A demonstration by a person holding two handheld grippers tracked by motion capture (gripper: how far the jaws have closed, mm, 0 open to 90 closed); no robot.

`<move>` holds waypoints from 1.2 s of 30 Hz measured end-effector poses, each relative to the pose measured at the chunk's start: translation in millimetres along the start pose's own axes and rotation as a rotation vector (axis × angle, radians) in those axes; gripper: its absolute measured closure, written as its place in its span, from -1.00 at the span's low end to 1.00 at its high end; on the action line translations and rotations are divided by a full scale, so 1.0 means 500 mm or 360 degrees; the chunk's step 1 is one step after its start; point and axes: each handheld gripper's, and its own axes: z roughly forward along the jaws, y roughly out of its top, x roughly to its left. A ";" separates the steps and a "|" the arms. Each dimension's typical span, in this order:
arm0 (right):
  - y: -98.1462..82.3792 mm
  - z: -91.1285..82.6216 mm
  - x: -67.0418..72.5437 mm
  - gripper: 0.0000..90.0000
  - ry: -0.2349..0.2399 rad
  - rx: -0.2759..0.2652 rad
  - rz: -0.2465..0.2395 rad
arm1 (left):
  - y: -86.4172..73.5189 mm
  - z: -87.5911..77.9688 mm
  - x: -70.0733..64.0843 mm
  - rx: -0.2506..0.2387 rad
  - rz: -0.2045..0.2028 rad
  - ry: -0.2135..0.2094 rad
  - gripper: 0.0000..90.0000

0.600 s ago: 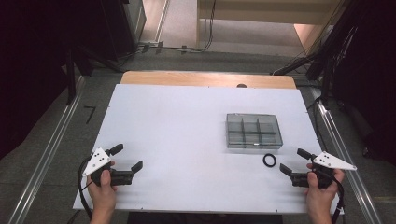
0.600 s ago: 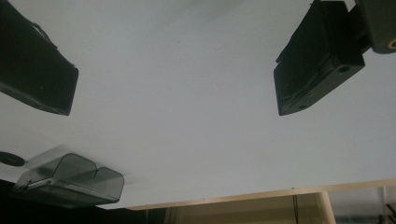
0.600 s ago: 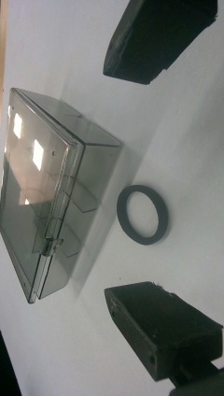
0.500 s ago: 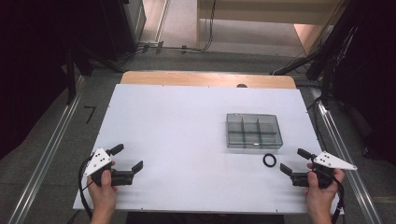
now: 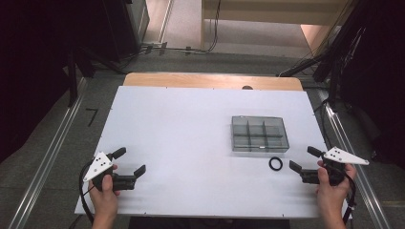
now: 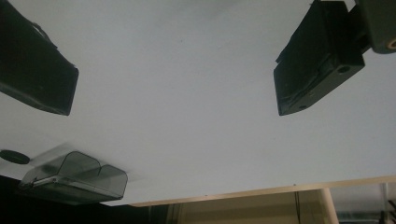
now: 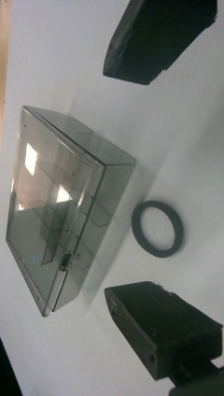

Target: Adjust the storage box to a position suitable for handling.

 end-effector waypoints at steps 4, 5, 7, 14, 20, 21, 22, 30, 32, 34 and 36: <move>0.033 0.010 -0.008 -0.98 -0.0015 0.0035 0.0010 | 0.000 0.001 -0.001 0.0002 -0.0001 -0.0005 -0.99; 0.042 0.013 -0.010 -0.98 -0.0009 0.0042 0.0010 | 0.000 0.001 -0.001 0.0003 0.0000 -0.0004 -0.99; 0.061 0.019 -0.013 -0.97 -0.0020 0.0058 -0.0008 | 0.000 0.000 -0.001 0.0003 -0.0001 -0.0003 -0.99; 0.125 0.045 -0.033 -0.91 -0.0066 0.0119 0.0019 | 0.000 -0.001 0.001 -0.0008 -0.0012 -0.0012 -0.99; 0.176 0.076 -0.057 -0.53 -0.0101 0.0192 0.0058 | 0.000 -0.001 0.000 -0.0001 -0.0008 -0.0012 -0.99; 0.185 0.083 -0.061 -0.44 -0.0127 0.0219 0.0055 | 0.000 -0.001 0.001 0.0001 -0.0007 -0.0012 -0.99; 0.190 0.088 -0.064 -0.24 -0.0142 0.0237 0.0055 | 0.000 0.000 0.001 0.0000 -0.0009 -0.0012 -0.99; 0.222 0.121 -0.107 0.53 -0.0209 0.0327 0.0172 | 0.000 0.001 0.001 0.0006 -0.0010 -0.0008 -0.99; 0.225 0.133 -0.115 0.63 -0.0242 0.0375 0.0201 | 0.000 0.001 0.001 0.0006 -0.0009 -0.0008 -0.99; 0.227 0.145 -0.122 0.71 -0.0241 0.0432 0.0204 | 0.000 0.001 0.001 0.0008 -0.0008 -0.0006 -0.99; 0.228 0.156 -0.126 0.81 -0.0255 0.0478 0.0219 | 0.000 0.001 0.001 0.0008 -0.0007 -0.0006 -0.99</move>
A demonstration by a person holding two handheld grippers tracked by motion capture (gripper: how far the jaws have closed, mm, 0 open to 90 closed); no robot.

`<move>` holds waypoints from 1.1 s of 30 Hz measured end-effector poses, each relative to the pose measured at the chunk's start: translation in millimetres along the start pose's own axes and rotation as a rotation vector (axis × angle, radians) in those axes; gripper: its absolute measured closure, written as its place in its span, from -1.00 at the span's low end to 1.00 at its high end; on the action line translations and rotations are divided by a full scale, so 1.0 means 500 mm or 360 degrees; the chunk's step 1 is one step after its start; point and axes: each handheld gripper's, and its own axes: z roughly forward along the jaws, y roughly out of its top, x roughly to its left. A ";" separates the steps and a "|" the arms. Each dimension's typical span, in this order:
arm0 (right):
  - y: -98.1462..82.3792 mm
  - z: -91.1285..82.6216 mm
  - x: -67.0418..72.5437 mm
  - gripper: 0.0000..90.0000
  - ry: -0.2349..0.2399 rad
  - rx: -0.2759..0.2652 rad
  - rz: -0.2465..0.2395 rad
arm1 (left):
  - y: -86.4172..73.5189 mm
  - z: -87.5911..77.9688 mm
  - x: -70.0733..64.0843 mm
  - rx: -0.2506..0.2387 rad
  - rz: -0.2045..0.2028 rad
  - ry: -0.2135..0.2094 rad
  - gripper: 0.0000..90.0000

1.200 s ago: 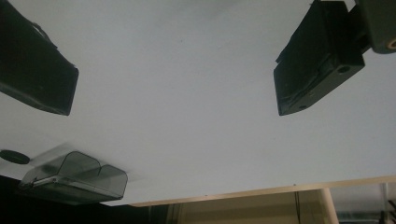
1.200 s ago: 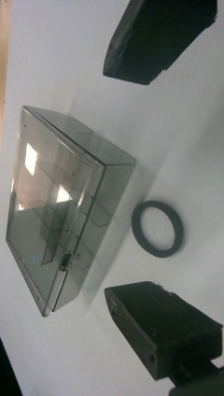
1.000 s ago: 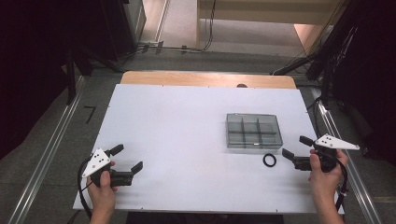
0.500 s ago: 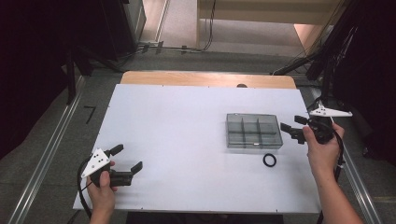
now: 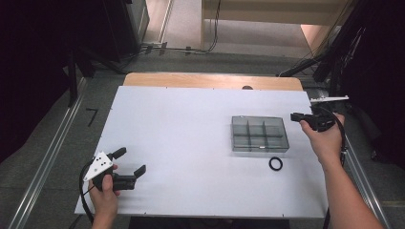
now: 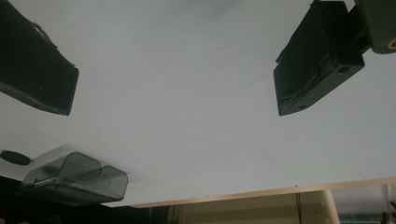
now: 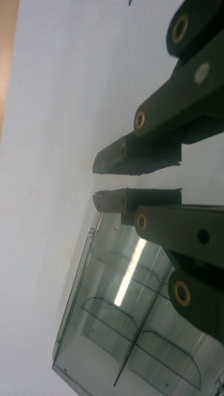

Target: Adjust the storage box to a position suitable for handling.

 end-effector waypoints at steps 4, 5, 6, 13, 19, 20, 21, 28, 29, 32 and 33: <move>0.001 0.024 -0.008 0.95 -0.0012 0.0082 0.0039 | 0.000 -0.001 -0.001 -0.0009 0.0012 -0.0003 -0.98; 0.001 0.030 -0.009 0.95 -0.0009 0.0097 0.0049 | 0.000 -0.001 -0.001 -0.0008 0.0012 -0.0003 -0.98; 0.000 0.037 -0.011 0.95 -0.0007 0.0115 0.0054 | 0.000 -0.001 -0.001 -0.0009 0.0013 -0.0005 -0.98; -0.007 0.081 -0.020 0.96 0.0045 0.0218 0.0087 | 0.000 0.000 -0.002 -0.0008 0.0013 -0.0006 -0.98; -0.008 0.100 -0.024 0.96 0.0084 0.0261 0.0116 | 0.000 -0.001 -0.003 -0.0016 0.0022 -0.0001 -0.98; -0.008 0.100 -0.024 0.96 0.0084 0.0261 0.0116 | 0.000 -0.002 -0.003 -0.0016 0.0026 -0.0001 -0.98; -0.009 0.101 -0.029 0.96 0.0111 0.0250 0.0126 | 0.000 -0.002 -0.003 -0.0015 0.0029 -0.0001 -0.98; -0.009 0.111 -0.028 0.96 0.0153 0.0265 0.0102 | -0.001 -0.003 -0.002 -0.0030 0.0012 -0.0001 -0.98; -0.007 0.113 -0.024 0.96 0.0135 0.0269 0.0086 | -0.001 -0.003 -0.002 -0.0030 0.0011 0.0000 -0.98; -0.005 0.112 -0.027 0.96 0.0156 0.0253 0.0103 | -0.001 -0.002 -0.001 -0.0032 0.0008 -0.0001 -0.98; -0.005 0.112 -0.028 0.96 0.0160 0.0254 0.0102 | -0.001 -0.002 -0.001 -0.0032 0.0008 -0.0002 -0.98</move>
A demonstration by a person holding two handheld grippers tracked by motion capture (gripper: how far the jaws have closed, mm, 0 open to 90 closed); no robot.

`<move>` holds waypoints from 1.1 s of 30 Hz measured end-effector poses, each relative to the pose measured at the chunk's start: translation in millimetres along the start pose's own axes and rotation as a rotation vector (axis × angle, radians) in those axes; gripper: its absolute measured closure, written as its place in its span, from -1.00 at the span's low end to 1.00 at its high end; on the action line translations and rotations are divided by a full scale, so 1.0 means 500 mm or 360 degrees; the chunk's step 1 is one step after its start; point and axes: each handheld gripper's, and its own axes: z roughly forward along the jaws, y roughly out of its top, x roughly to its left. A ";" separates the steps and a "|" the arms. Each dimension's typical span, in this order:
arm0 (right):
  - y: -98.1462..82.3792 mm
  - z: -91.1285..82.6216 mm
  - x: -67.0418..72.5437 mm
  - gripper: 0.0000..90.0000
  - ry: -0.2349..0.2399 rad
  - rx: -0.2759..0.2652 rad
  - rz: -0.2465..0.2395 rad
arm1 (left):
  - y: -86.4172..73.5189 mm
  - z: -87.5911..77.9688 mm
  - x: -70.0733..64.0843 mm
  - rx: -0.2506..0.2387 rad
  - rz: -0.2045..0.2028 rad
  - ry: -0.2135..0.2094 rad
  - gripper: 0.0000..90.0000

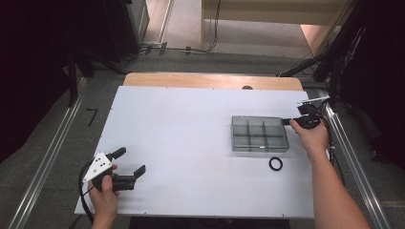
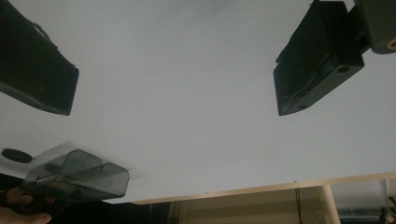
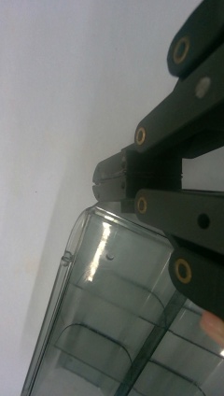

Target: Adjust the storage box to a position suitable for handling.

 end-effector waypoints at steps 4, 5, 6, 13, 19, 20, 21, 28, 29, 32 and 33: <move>0.004 0.005 0.000 0.96 -0.0009 -0.0004 -0.0014 | 0.000 0.000 0.000 0.0006 0.0002 -0.0001 -0.98; 0.005 0.006 0.002 0.96 -0.0031 -0.0008 -0.0039 | 0.000 0.000 0.000 0.0005 0.0000 -0.0001 -0.98; 0.006 0.007 0.005 0.96 -0.0064 -0.0021 -0.0069 | 0.000 0.000 0.000 0.0006 0.0001 -0.0001 -0.98; 0.015 0.018 0.023 0.96 -0.0073 -0.0029 -0.0251 | 0.001 0.001 0.001 0.0014 0.0002 0.0000 -0.98; 0.025 0.032 0.047 0.96 -0.0056 -0.0025 -0.0365 | 0.001 0.002 0.000 0.0018 0.0006 0.0000 -0.98; 0.026 0.034 0.050 0.96 -0.0044 -0.0025 -0.0373 | 0.001 0.002 0.000 0.0019 0.0005 0.0000 -0.98; 0.028 0.036 0.054 0.96 -0.0032 -0.0016 -0.0381 | 0.001 0.002 0.000 0.0019 0.0005 0.0000 -0.98; 0.036 0.048 0.086 0.96 0.0019 0.0018 -0.0458 | 0.001 0.003 0.000 0.0018 0.0005 -0.0002 -0.98; 0.038 0.054 0.100 0.96 0.0037 0.0026 -0.0485 | 0.001 0.003 0.000 0.0018 0.0005 -0.0002 -0.98; 0.041 0.059 0.116 0.96 0.0055 0.0044 -0.0481 | 0.001 0.003 0.000 0.0017 0.0004 -0.0002 -0.98; 0.042 0.062 0.122 0.96 0.0064 0.0058 -0.0487 | 0.001 0.002 0.000 0.0019 0.0004 0.0000 -0.98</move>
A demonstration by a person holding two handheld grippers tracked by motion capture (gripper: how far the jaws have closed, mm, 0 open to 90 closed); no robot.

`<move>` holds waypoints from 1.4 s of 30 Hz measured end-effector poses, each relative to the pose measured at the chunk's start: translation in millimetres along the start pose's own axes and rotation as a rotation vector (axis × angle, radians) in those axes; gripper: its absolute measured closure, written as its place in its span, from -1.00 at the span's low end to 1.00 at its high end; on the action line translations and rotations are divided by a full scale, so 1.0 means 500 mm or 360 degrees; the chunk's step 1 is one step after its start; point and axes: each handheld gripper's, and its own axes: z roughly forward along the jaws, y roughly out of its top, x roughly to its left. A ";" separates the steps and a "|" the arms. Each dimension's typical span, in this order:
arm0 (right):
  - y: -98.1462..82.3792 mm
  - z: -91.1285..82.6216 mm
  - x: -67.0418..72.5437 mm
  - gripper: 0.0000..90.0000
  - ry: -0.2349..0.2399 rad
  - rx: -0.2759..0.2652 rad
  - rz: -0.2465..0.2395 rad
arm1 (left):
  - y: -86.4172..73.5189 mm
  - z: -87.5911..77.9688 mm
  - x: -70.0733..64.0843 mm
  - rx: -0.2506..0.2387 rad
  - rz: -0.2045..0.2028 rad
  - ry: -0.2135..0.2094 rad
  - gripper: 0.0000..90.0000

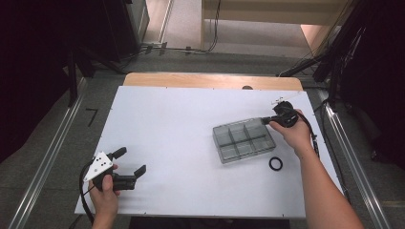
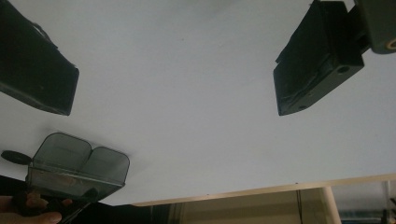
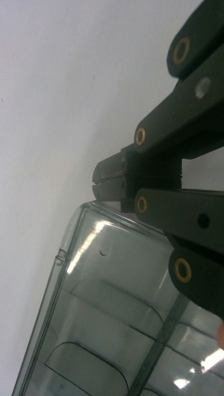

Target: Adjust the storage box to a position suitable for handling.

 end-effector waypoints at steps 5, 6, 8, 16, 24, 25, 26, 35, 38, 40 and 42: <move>0.010 0.009 0.024 0.96 0.0019 0.0024 -0.0034 | 0.000 0.000 0.000 -0.0004 -0.0001 -0.0003 -0.98; 0.012 0.011 0.029 0.96 0.0018 0.0029 -0.0041 | 0.000 0.000 0.000 -0.0003 -0.0001 -0.0004 -0.98; 0.015 0.014 0.039 0.96 0.0030 0.0039 -0.0056 | 0.000 0.000 0.000 -0.0003 -0.0001 -0.0004 -0.98; 0.024 0.028 0.073 0.96 0.0070 0.0069 -0.0112 | 0.000 -0.001 0.000 -0.0001 0.0000 -0.0006 -0.98; 0.028 0.043 0.112 0.96 0.0103 0.0124 -0.0171 | 0.000 -0.001 0.000 -0.0004 -0.0003 -0.0016 -0.98; 0.028 0.045 0.115 0.96 0.0113 0.0123 -0.0191 | 0.000 -0.001 0.001 -0.0004 -0.0003 -0.0016 -0.98; 0.027 0.046 0.120 0.96 0.0116 0.0130 -0.0202 | 0.000 -0.001 0.001 -0.0004 -0.0003 -0.0016 -0.98; 0.023 0.045 0.173 0.96 0.0157 0.0135 -0.0287 | 0.000 -0.001 0.001 -0.0008 -0.0007 -0.0031 -0.98; 0.016 0.043 0.192 0.96 0.0149 0.0139 -0.0310 | 0.000 -0.001 0.001 -0.0009 -0.0007 -0.0033 -0.98; 0.010 0.040 0.203 0.97 0.0155 0.0136 -0.0315 | 0.000 -0.001 0.001 -0.0008 -0.0006 -0.0033 -0.98; 0.003 0.038 0.212 0.97 0.0163 0.0129 -0.0326 | 0.000 -0.001 0.001 -0.0007 -0.0006 -0.0033 -0.98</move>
